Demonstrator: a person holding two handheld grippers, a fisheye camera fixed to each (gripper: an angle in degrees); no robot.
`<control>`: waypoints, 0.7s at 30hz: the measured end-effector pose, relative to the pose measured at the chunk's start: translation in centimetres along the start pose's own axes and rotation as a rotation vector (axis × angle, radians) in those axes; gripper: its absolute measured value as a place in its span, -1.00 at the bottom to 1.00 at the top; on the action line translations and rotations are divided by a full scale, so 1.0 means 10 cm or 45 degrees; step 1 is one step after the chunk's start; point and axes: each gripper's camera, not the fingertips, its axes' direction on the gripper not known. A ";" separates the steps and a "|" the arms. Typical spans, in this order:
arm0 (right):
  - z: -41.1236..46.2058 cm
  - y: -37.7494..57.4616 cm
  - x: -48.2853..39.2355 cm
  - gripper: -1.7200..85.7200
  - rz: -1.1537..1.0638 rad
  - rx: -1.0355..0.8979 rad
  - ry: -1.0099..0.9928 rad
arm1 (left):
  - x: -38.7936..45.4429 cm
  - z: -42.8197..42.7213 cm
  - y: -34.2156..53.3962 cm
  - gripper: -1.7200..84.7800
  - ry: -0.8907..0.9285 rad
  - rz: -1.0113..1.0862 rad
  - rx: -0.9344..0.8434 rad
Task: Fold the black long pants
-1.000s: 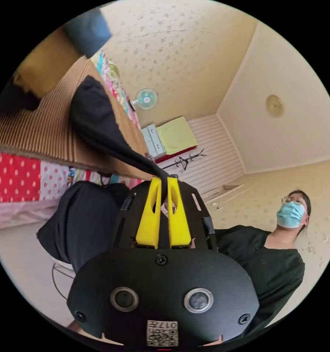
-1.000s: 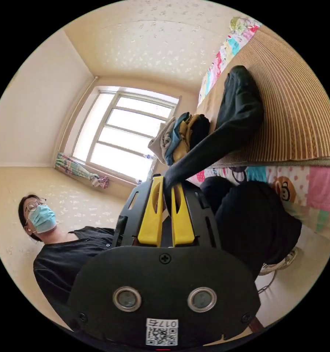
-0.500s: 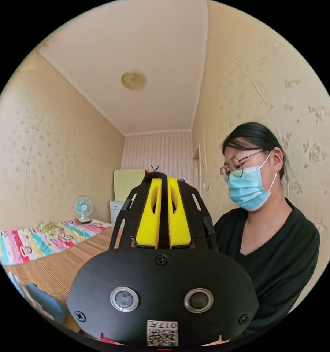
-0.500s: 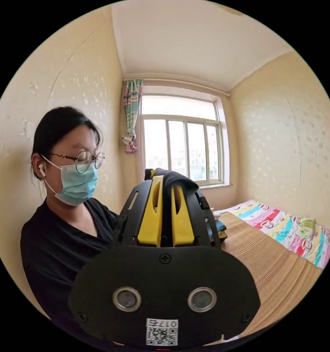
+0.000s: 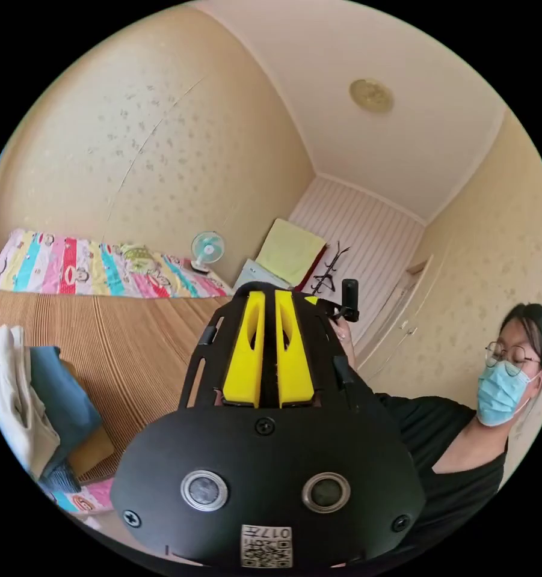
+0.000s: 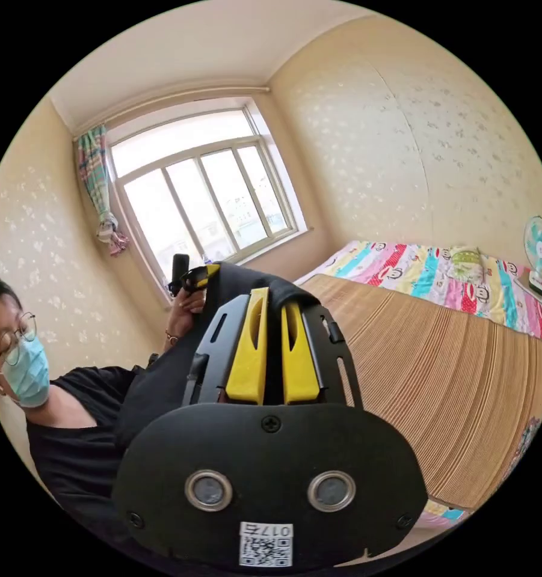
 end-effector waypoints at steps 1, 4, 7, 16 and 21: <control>0.30 0.11 0.26 -0.96 0.048 -0.060 0.071 | -0.13 0.10 0.05 -0.90 -0.022 -0.026 -0.032; 0.87 0.49 0.78 -0.96 0.195 -0.200 0.123 | -0.60 0.57 0.35 -0.88 -0.230 -0.111 -0.239; 1.06 0.98 1.02 -0.96 0.251 -0.194 0.093 | -0.86 0.80 0.83 -0.87 -0.277 -0.112 -0.349; 1.15 2.85 0.80 -0.88 0.257 -0.443 -0.239 | -1.02 0.58 2.53 -0.86 0.008 -0.218 -0.625; 1.21 3.66 1.13 -0.74 0.606 -0.455 -0.307 | -1.51 0.34 3.18 -0.75 0.147 -0.626 -0.721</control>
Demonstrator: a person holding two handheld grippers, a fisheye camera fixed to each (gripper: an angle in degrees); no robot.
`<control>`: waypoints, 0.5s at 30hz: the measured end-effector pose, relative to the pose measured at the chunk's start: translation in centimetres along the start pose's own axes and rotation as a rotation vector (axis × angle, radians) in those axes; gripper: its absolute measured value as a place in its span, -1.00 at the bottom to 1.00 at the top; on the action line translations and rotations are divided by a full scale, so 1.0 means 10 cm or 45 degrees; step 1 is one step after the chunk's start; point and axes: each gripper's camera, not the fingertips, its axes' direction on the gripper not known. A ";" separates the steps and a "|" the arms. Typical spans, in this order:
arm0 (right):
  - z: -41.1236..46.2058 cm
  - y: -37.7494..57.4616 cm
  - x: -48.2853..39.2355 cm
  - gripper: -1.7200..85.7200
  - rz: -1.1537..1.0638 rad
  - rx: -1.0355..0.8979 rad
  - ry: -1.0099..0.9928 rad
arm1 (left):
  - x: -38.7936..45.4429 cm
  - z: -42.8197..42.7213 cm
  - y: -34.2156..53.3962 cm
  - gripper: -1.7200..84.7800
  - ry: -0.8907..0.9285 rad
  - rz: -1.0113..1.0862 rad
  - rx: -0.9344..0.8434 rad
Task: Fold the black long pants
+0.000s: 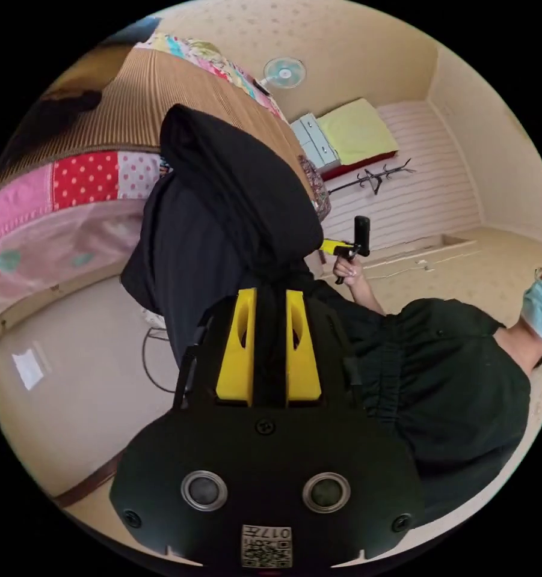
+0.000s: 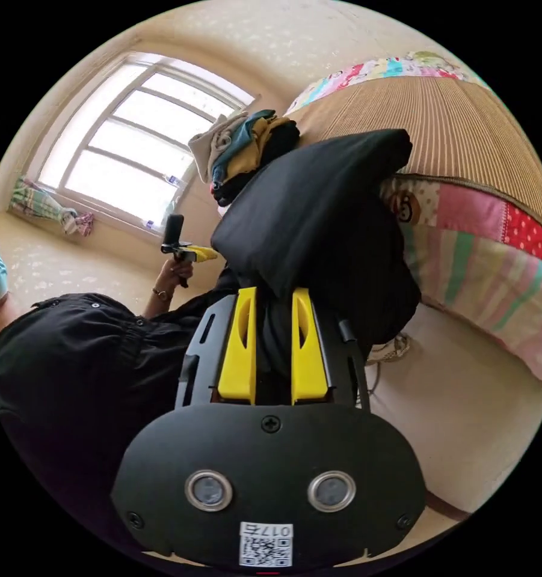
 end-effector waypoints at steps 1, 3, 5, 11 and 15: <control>-0.13 0.00 0.17 -0.71 0.065 0.111 -0.146 | -0.08 -0.08 0.00 -0.73 0.058 -0.036 0.052; -0.31 -0.08 0.40 -0.66 0.151 0.266 -0.273 | -0.28 -0.41 -0.14 -0.62 0.211 -0.117 0.282; -0.45 -0.21 0.58 -0.61 0.238 0.402 -0.238 | -0.32 -0.56 -0.37 -0.56 0.173 -0.137 0.387; -0.10 -1.13 0.89 -0.38 0.359 0.246 -0.202 | -0.46 -0.31 -1.52 -0.40 -0.034 -0.243 0.298; 0.28 -1.49 0.56 -0.39 0.311 0.103 0.075 | -0.29 -0.10 -1.76 -0.48 -0.192 -0.269 0.272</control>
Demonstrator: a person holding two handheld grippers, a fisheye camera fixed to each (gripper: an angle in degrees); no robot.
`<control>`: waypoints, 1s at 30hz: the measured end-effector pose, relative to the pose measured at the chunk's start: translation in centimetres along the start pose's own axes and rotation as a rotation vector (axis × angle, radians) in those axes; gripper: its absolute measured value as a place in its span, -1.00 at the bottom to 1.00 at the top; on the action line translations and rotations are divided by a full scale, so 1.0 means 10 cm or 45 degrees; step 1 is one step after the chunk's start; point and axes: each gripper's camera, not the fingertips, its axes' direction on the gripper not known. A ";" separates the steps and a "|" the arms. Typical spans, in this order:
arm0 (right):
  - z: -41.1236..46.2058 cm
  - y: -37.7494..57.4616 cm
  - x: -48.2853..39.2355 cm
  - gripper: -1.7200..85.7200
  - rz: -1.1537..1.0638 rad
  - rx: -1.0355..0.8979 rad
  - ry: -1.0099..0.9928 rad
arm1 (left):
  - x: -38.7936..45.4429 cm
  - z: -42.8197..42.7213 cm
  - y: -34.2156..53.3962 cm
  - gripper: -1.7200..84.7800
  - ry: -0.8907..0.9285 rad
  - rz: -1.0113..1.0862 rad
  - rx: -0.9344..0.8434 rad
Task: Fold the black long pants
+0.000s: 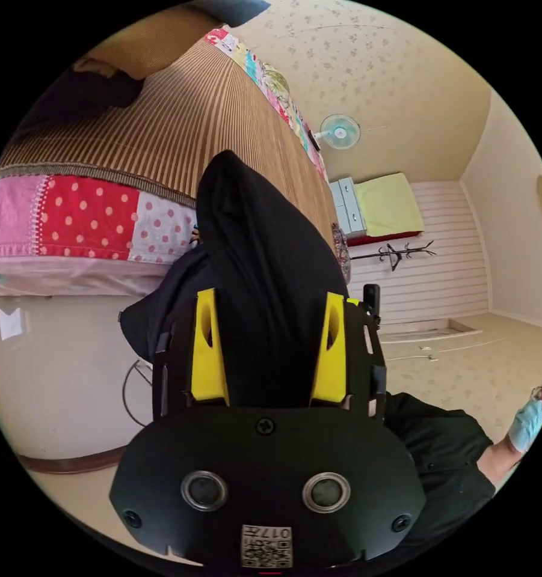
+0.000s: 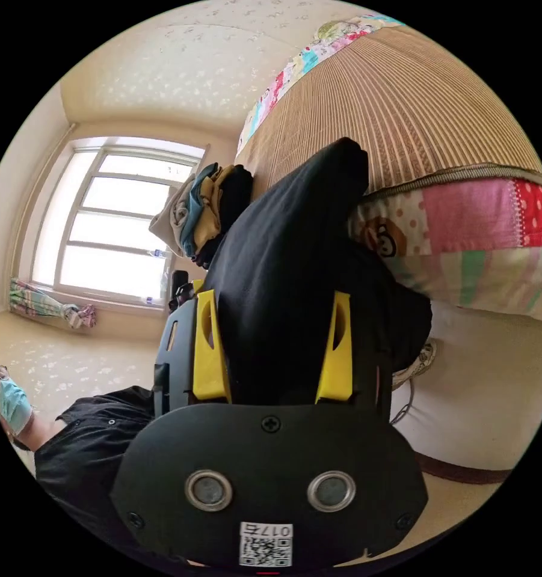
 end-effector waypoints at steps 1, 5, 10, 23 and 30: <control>0.09 -0.01 -0.15 -0.40 -0.054 -0.028 0.064 | 0.06 -0.01 0.01 -0.49 -0.046 0.007 0.001; 0.28 0.04 -0.56 -0.57 -0.182 -0.073 0.287 | 0.31 -0.14 0.27 -0.66 -0.134 0.045 0.034; 0.50 0.09 -0.65 -0.75 -0.175 -0.167 0.000 | 0.22 -0.29 0.56 -0.73 -0.018 -0.011 0.059; -0.86 -1.00 -1.31 -0.82 -0.453 0.073 0.107 | 1.88 -0.05 -0.89 -0.73 0.093 0.392 0.064; -1.68 -1.15 -0.88 -0.66 0.018 0.430 0.806 | 1.93 0.40 -0.84 -0.68 0.017 0.431 0.046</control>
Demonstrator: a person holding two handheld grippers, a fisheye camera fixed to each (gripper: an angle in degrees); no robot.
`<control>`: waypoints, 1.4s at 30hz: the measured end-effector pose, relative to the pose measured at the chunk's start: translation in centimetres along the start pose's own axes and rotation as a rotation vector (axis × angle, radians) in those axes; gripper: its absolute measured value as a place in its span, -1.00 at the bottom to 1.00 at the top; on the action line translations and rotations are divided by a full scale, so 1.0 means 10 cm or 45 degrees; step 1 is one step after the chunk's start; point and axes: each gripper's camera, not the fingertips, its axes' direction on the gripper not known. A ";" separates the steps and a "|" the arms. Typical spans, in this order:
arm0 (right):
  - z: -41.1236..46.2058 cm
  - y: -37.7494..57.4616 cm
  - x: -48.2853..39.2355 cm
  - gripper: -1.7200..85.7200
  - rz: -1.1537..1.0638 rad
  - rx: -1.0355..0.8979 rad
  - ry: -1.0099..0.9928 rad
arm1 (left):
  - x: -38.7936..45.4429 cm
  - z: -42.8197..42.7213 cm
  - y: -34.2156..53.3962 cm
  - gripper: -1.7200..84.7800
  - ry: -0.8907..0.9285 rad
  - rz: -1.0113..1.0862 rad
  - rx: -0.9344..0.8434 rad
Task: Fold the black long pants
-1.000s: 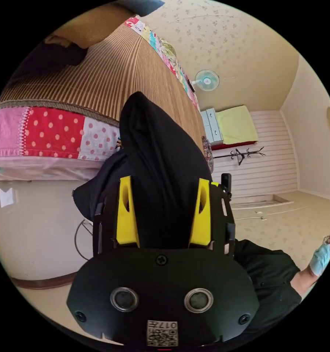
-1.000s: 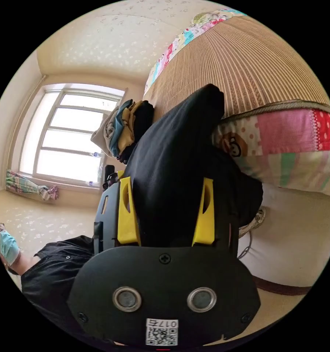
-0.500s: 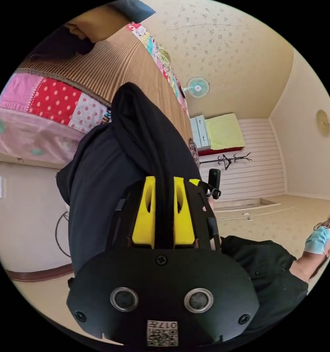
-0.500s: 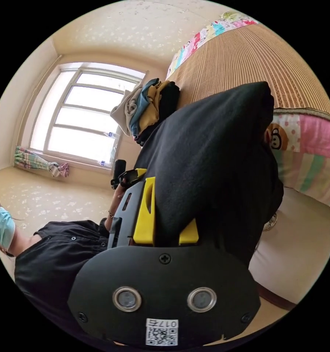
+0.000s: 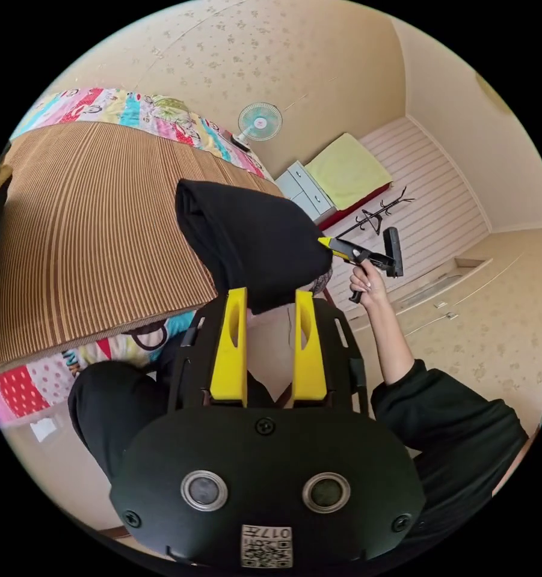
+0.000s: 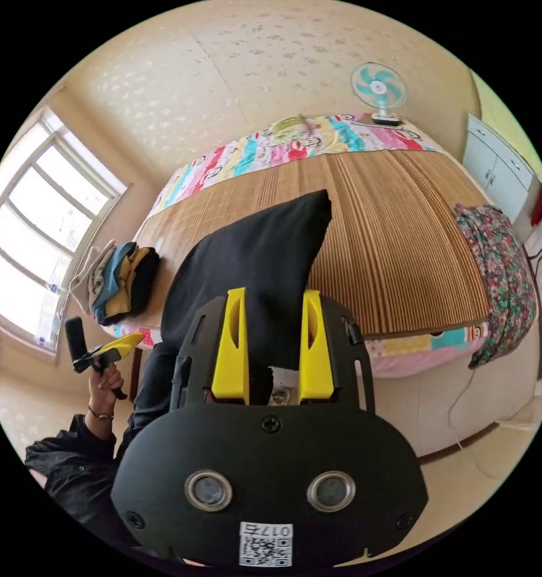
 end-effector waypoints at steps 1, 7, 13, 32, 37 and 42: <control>0.08 0.13 -0.01 -0.66 0.023 0.022 0.017 | -0.06 -0.01 0.11 -0.68 -0.007 -0.028 0.008; 1.09 0.31 -0.92 -0.61 -0.101 -0.067 -0.039 | -0.60 -0.14 0.92 -0.67 0.077 -0.272 -0.002; 2.03 -0.17 -2.34 -0.55 -0.343 -0.093 0.310 | -0.60 -0.50 1.10 -0.67 0.057 -0.285 0.066; 2.50 -0.89 -0.26 -0.71 -0.172 -0.201 0.993 | -1.22 -2.03 2.15 -0.67 -0.607 -0.734 0.381; 1.80 -1.24 1.30 -0.73 0.309 -0.325 0.866 | -1.27 -1.84 2.12 -0.67 -0.578 -0.769 0.365; 1.36 -1.10 0.81 -0.81 -0.014 -0.274 0.921 | -1.18 -1.39 1.94 -0.67 -0.585 -0.663 0.250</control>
